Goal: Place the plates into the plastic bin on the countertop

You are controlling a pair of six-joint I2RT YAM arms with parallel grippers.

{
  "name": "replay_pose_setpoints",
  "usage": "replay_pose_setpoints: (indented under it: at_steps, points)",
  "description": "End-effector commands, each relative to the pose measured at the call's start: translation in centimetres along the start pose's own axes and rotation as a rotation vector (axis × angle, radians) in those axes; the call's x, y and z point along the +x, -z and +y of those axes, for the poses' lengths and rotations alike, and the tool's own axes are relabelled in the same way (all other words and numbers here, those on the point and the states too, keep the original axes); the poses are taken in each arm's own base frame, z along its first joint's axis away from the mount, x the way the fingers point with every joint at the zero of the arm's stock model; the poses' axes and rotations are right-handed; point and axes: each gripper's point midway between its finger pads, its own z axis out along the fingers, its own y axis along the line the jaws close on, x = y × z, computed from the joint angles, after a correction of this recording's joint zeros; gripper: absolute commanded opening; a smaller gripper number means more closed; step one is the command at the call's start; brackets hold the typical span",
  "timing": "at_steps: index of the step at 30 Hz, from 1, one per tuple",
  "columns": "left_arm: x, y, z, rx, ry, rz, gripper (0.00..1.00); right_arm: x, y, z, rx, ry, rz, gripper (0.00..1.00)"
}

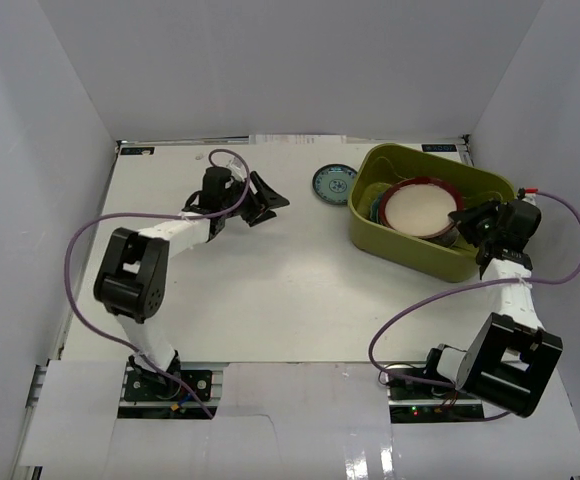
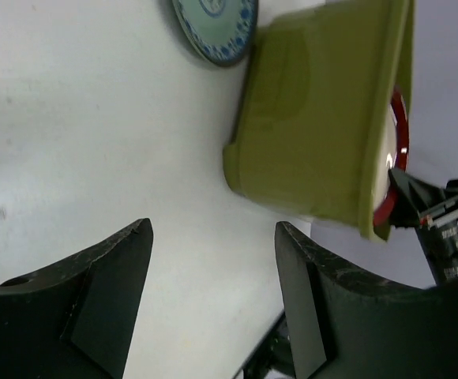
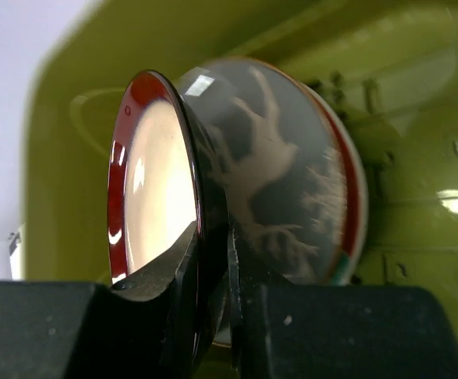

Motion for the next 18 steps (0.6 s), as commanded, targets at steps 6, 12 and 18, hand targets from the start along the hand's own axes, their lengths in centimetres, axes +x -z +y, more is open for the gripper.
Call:
replay_pose_setpoints:
  at_steps: [6,12,18]
  points:
    - [-4.7,-9.1,-0.3,-0.082,-0.08,-0.037,0.73,-3.6,-1.2,1.3,-0.092,0.003,-0.1,0.08]
    - [-4.4,-14.5,3.4,-0.182,-0.079,-0.001,0.74,-3.1,-1.1,-1.0,0.009,0.098,-0.084,0.71]
    - [-4.3,-18.1,4.5,-0.207,-0.101,-0.015,0.74,-5.9,1.0,-1.2,0.108,0.191,-0.184,0.9]
